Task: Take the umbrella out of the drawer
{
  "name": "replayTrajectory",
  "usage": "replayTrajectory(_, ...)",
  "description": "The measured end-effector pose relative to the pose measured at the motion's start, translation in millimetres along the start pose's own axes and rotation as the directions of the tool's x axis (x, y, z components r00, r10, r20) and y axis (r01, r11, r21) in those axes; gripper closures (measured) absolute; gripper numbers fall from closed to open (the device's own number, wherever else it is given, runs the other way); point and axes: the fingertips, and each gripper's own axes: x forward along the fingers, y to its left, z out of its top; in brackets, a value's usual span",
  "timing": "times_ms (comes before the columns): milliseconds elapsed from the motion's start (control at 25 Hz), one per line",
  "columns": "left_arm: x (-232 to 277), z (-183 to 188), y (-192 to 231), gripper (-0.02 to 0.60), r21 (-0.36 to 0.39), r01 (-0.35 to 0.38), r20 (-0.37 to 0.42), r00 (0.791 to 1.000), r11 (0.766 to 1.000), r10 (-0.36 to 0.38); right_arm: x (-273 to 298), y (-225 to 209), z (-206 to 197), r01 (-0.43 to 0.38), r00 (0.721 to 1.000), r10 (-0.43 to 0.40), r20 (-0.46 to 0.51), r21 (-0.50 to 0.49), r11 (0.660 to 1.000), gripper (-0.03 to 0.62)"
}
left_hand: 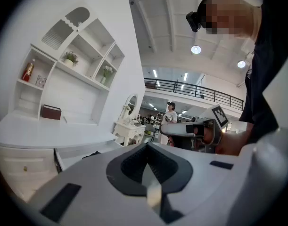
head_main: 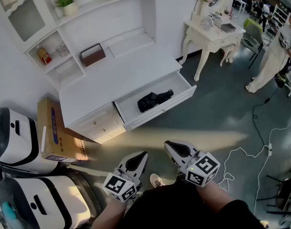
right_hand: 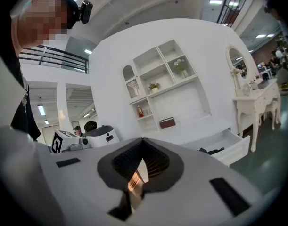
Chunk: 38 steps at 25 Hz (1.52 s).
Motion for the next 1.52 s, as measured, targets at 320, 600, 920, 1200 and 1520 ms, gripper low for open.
replayTrajectory(320, 3.4, -3.8, -2.1, 0.577, -0.001, 0.002, -0.002, 1.000, 1.000, -0.002, -0.6, -1.6, -2.4, -0.008, 1.000, 0.008, 0.003, -0.001, 1.000, 0.592)
replayTrajectory(600, 7.2, -3.4, -5.2, 0.577, 0.000, 0.007, -0.009, 1.000, 1.000, -0.007, -3.8, -5.1, 1.0, -0.012, 1.000, 0.012, 0.013, 0.007, 1.000, 0.591)
replayTrajectory(920, 12.2, -3.6, -8.3, 0.577, 0.005, 0.018, -0.013, 1.000, 1.000, -0.018, -6.0, -11.9, 0.9, 0.005, 1.000, -0.005, 0.005, -0.013, 1.000, 0.591)
replayTrajectory(1200, 16.4, -4.1, -11.1, 0.577, 0.011, 0.026, -0.014, 1.000, 1.000, -0.026, -7.7, -14.4, -1.2, -0.003, 1.000, 0.003, -0.006, -0.017, 1.000, 0.592)
replayTrajectory(1520, 21.9, 0.6, -10.0, 0.577, 0.013, 0.031, -0.012, 0.999, 0.999, -0.030, -7.6, -16.8, 3.1, -0.001, 1.000, 0.000, -0.008, -0.021, 1.000, 0.592)
